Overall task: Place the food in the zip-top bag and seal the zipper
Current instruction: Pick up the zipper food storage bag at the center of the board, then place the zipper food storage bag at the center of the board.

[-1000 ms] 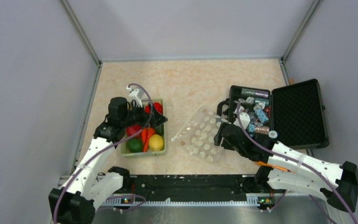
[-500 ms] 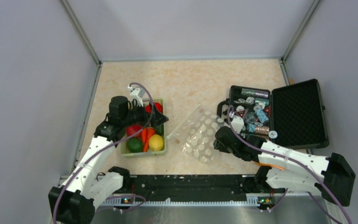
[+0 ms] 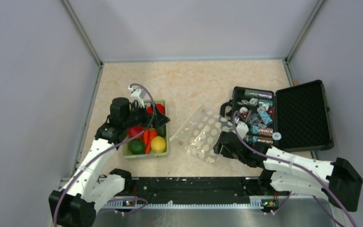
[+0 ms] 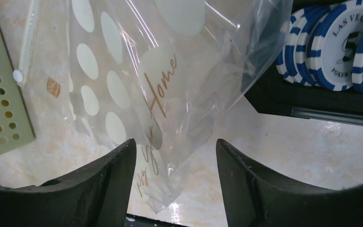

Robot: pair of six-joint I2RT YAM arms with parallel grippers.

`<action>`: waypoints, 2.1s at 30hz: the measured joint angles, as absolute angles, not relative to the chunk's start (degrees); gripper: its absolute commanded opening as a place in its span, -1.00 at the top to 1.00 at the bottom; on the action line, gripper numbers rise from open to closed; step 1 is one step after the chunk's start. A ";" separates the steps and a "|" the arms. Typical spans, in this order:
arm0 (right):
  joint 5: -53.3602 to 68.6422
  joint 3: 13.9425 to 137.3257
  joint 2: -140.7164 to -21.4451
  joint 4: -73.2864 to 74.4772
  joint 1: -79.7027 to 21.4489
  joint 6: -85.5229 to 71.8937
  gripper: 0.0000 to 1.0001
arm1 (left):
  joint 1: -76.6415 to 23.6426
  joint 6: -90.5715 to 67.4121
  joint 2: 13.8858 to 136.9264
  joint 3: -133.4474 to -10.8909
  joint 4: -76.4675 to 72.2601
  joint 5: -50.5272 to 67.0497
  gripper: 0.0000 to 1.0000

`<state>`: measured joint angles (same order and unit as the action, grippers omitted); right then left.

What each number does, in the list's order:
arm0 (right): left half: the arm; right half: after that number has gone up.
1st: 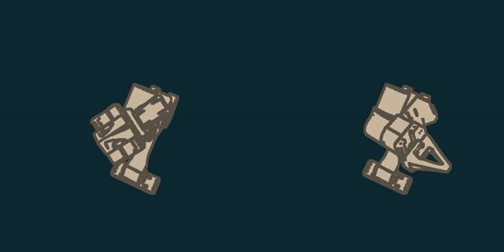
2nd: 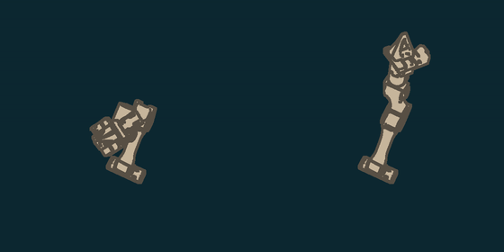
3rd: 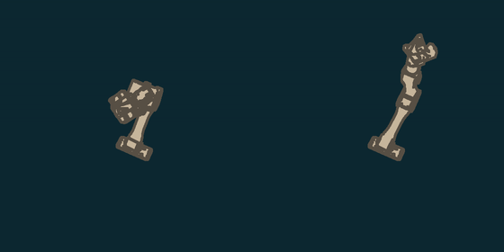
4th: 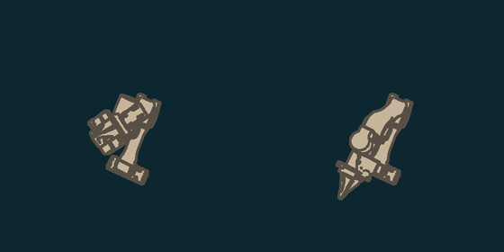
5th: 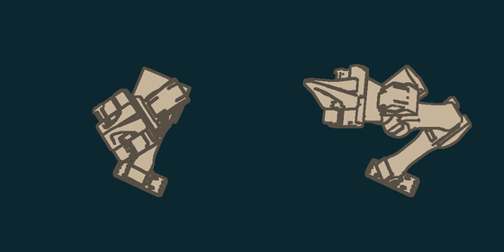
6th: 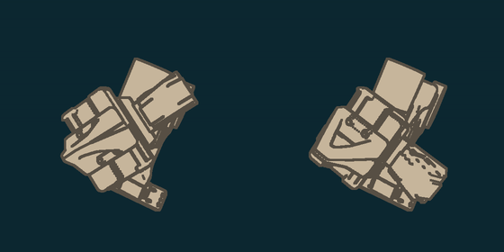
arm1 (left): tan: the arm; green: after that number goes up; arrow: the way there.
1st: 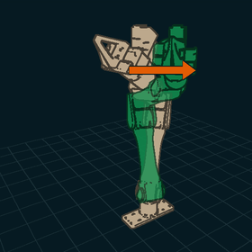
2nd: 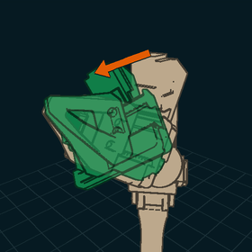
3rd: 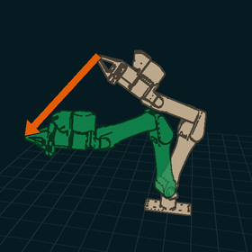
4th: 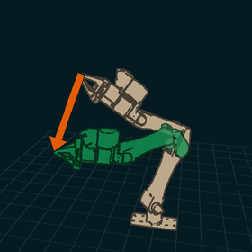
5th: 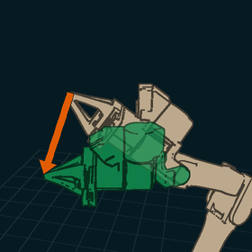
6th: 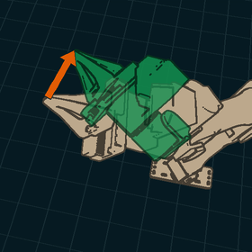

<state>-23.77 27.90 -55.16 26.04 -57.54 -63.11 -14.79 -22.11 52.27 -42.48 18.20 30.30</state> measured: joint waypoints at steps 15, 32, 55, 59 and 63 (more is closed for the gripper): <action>-22.79 22.24 -53.15 16.95 -57.54 -64.25 1.00 | -14.85 -22.20 52.25 -42.48 18.22 30.20 -0.97; -16.45 26.81 -31.90 16.80 -51.99 -36.45 1.00 | -17.65 -22.92 55.86 -43.29 16.88 34.28 -0.97; 27.94 28.56 -19.99 10.63 -51.57 -23.55 1.00 | -8.01 -30.35 60.64 -43.88 4.12 53.89 -0.97; 30.46 30.85 -19.99 10.07 -51.57 -21.19 1.00 | -8.08 -33.74 60.23 -40.29 -1.67 60.05 -0.97; 29.21 34.74 -19.99 9.56 -51.57 -18.37 1.00 | -8.32 -35.64 57.89 -36.07 -2.87 62.54 -0.98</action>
